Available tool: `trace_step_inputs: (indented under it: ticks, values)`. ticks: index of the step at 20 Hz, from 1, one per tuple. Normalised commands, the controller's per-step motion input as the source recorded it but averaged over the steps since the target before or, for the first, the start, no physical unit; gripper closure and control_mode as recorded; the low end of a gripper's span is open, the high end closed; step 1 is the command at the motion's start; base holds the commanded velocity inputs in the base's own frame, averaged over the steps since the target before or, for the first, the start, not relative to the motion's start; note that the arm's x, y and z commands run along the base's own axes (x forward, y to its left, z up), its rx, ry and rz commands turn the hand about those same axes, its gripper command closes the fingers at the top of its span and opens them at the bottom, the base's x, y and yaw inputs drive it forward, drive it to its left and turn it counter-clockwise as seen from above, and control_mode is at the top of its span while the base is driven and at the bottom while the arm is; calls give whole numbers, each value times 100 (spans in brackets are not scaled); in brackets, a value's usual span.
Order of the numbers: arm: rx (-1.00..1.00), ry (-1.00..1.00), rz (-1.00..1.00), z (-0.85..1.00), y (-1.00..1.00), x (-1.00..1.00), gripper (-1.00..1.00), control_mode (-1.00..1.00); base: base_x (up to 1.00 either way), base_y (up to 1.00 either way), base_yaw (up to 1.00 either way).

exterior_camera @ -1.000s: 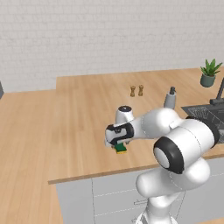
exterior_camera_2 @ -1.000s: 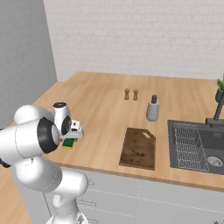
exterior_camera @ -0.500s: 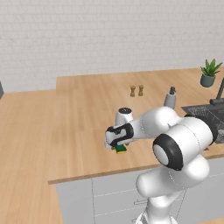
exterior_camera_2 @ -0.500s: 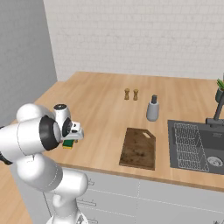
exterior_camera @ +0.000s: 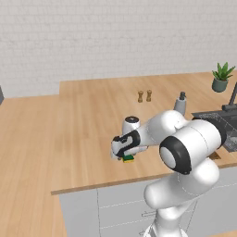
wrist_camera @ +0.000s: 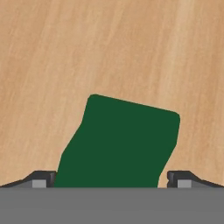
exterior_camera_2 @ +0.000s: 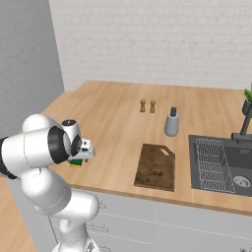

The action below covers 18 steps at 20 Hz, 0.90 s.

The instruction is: Pick up the sponge from the counter and clean the cutting board by briefly scrubbing or pressing down on the cutting board. Once finished, release the sponge.

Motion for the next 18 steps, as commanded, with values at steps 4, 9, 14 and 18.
trace_step_inputs:
  ticks: [4,9,14,18]
  values:
    - [0,-4,0,0,0,0,-100,-100,0,0,0]
    - [0,-5,0,0,0,0,-100,-100,0,0,0]
    - [0,-5,0,0,0,0,-100,-100,0,0,0]
    - [0,-2,0,1,0,1,-100,-100,0,0,0]
